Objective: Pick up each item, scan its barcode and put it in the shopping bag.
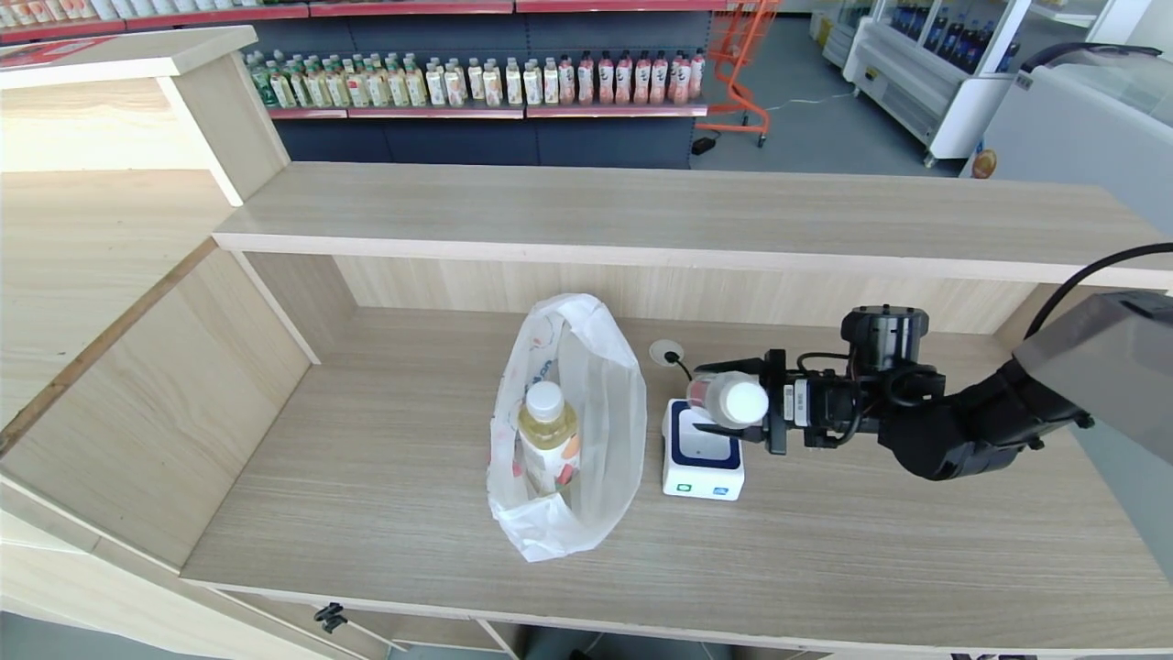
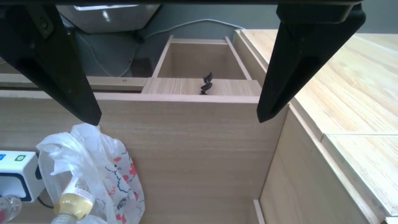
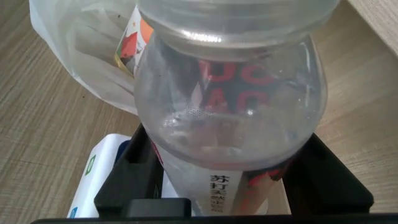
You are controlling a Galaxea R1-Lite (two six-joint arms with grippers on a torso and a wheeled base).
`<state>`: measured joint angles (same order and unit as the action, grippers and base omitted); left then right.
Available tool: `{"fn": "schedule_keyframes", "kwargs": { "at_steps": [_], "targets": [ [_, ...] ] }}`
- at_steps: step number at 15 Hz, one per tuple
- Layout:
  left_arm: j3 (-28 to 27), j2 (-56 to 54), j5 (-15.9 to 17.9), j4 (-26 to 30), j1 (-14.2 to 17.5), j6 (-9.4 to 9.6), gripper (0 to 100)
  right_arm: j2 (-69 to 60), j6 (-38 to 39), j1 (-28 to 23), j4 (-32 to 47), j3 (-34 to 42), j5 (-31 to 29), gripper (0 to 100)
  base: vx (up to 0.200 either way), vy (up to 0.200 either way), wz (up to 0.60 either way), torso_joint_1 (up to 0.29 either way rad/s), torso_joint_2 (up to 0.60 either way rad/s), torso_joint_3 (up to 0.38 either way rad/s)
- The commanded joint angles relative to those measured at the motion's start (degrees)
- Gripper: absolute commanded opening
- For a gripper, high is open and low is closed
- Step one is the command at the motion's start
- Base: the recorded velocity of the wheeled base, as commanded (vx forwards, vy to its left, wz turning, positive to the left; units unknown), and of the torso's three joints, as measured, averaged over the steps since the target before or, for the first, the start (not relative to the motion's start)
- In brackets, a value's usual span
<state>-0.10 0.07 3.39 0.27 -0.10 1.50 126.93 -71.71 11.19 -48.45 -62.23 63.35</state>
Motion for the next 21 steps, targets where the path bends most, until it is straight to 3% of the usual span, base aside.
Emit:
{"fn": "schedule_keyframes", "kwargs": {
  "at_steps": [1,11,14,18,21],
  "targets": [
    [0.0,0.0,0.0,0.0,0.0,-0.01,100,0.6,0.0,0.4,0.1,-0.1,-0.1,0,0.000,0.000,0.00,0.000,0.00,0.000],
    [0.0,0.0,0.0,0.0,0.0,-0.01,100,-3.5,1.8,0.3,0.5,2.1,0.0,0,0.000,0.000,0.00,0.000,0.00,0.000],
    [0.0,0.0,0.0,0.0,0.0,-0.01,100,-12.9,10.4,0.5,0.1,5.2,0.6,0,0.000,0.000,0.00,0.000,0.00,0.000],
    [0.0,0.0,0.0,0.0,0.0,-0.01,100,-18.7,30.5,0.2,-0.4,4.3,-0.3,0,0.000,0.000,0.00,0.000,0.00,0.000],
    [0.0,0.0,0.0,0.0,0.0,-0.01,100,-17.3,43.9,1.6,-0.9,4.5,-5.8,0,0.000,0.000,0.00,0.000,0.00,0.000]
  ]
}}
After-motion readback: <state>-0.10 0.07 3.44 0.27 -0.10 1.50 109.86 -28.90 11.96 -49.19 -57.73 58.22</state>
